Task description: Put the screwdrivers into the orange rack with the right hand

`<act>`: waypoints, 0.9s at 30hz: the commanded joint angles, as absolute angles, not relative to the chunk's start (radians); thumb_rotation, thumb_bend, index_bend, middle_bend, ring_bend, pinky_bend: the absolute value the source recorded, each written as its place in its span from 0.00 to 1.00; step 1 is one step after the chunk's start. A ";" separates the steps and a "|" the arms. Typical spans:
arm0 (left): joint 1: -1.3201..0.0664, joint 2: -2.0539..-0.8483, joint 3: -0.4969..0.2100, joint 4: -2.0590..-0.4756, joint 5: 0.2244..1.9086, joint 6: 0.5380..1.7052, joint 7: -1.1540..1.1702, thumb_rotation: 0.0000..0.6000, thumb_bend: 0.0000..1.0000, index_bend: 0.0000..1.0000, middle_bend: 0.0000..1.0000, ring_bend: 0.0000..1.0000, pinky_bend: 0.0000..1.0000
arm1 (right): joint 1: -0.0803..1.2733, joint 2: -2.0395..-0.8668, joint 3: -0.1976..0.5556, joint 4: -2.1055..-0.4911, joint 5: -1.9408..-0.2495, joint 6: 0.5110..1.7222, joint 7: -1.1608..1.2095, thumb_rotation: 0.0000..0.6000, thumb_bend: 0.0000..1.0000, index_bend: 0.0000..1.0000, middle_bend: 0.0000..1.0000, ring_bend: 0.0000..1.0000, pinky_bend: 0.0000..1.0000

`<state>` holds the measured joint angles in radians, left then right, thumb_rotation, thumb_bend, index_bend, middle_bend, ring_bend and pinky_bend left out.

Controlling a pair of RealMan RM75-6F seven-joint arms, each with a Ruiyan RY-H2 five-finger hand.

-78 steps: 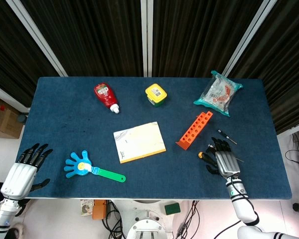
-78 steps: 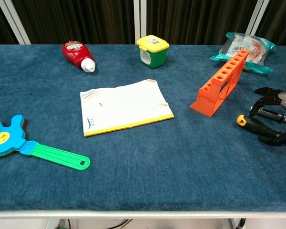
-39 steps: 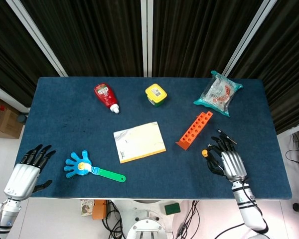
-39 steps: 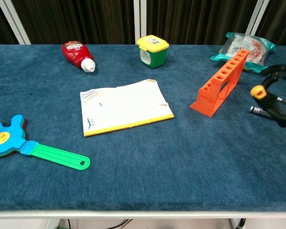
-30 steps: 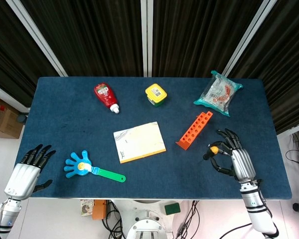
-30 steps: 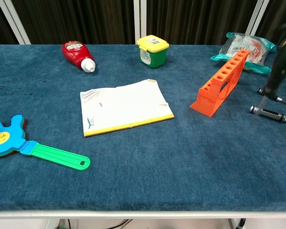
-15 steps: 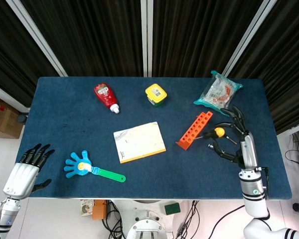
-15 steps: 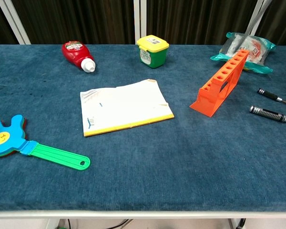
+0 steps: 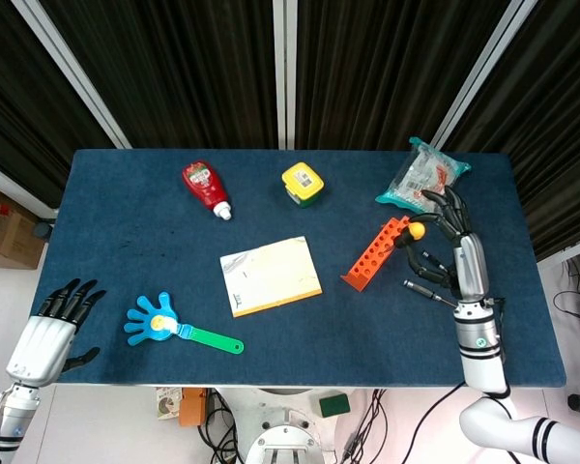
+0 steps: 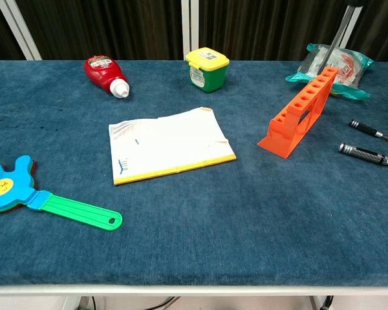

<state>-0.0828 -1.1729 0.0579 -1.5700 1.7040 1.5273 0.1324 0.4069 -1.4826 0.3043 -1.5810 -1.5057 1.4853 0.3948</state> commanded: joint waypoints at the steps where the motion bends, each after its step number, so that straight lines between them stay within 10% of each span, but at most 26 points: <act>1: -0.084 -1.173 0.059 -1.570 1.705 1.526 0.132 1.00 0.06 0.16 0.08 0.03 0.18 | 0.415 -1.495 0.298 -1.561 -1.498 1.475 0.393 1.00 0.42 0.75 0.14 0.00 0.00; 27: -0.078 -1.168 0.058 -1.567 1.708 1.542 0.122 1.00 0.06 0.16 0.08 0.03 0.18 | 0.436 -1.520 0.299 -1.496 -1.463 1.454 0.409 1.00 0.42 0.75 0.14 0.00 0.00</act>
<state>-0.0775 -1.1681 0.0577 -1.5667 1.7078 1.5425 0.1216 0.4357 -1.5202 0.2986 -1.4957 -1.4632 1.4540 0.4092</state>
